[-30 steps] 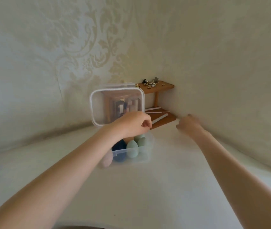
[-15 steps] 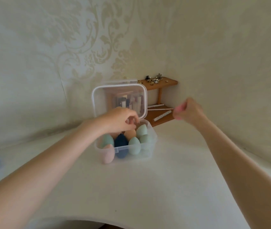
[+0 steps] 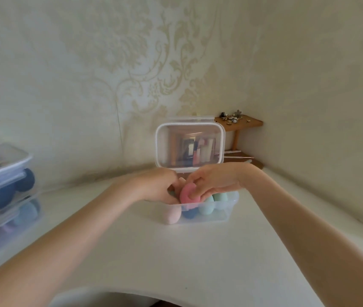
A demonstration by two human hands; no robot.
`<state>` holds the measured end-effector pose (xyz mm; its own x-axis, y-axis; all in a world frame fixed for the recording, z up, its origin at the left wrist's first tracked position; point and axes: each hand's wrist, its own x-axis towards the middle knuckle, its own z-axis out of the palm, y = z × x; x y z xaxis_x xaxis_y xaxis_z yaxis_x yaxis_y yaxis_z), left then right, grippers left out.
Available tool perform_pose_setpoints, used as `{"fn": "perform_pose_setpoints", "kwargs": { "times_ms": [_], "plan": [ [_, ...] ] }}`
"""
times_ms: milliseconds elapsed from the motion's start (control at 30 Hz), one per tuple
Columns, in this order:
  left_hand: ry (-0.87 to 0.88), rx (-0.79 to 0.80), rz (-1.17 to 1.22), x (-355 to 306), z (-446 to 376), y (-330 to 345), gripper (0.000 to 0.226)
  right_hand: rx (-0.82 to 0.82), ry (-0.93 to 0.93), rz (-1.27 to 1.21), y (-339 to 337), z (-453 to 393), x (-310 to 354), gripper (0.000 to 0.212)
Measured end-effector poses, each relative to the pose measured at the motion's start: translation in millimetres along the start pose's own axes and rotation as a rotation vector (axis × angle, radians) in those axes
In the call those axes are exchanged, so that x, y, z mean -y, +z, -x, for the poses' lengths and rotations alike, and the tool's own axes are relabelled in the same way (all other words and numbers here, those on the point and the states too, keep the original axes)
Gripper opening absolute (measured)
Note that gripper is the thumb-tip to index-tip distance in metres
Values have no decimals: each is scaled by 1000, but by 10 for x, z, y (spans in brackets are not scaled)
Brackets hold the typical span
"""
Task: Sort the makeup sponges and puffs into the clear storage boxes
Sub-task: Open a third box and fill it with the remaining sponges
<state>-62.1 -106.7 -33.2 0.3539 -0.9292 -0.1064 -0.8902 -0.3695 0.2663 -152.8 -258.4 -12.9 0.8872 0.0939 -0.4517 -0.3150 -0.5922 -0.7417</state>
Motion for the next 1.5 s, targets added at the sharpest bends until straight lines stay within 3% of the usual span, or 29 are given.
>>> {"fn": "perform_pose_setpoints", "kwargs": {
  "times_ms": [133,267,333,400,500,633,767,900,967,1067,1133,1167,1233,1300,1367,1500],
  "plan": [
    [-3,-7,-18,22,-32,35,27,-150,68,601,159,-161,99,21],
    [8,-59,48,46,-11,71,14,-247,70,815,337,-307,133,5],
    [27,-122,55,40,0,96,16,-270,47,858,354,-337,128,11],
    [36,-159,26,47,-1,101,21,-215,64,744,303,-302,158,9],
    [43,-108,-2,59,1,73,21,-106,117,504,161,-170,254,25],
    [44,-88,7,79,-25,87,15,-154,107,677,229,-262,185,7],
    [27,-111,24,69,-37,103,16,-233,75,844,324,-390,103,17],
    [15,-19,75,79,3,-15,14,-85,100,457,146,-131,189,13],
    [-8,-69,181,89,51,-121,12,-53,49,231,35,75,260,14],
    [-13,-478,293,153,133,-270,14,-310,-66,79,-145,310,345,18],
    [-49,-790,314,198,151,-326,23,-676,-136,98,-251,375,357,17],
    [-89,-882,324,216,134,-344,30,-901,-162,158,-297,374,344,17],
    [-172,-899,357,213,73,-376,46,-1248,-170,271,-352,341,301,18],
    [-198,-801,387,158,20,-392,59,-1286,-104,370,-357,271,223,32],
    [-179,-735,391,101,-16,-399,64,-1174,-31,446,-336,205,139,49],
    [-162,-763,336,41,-1,-414,59,-1123,-104,441,-269,262,107,55]
  ]
}}
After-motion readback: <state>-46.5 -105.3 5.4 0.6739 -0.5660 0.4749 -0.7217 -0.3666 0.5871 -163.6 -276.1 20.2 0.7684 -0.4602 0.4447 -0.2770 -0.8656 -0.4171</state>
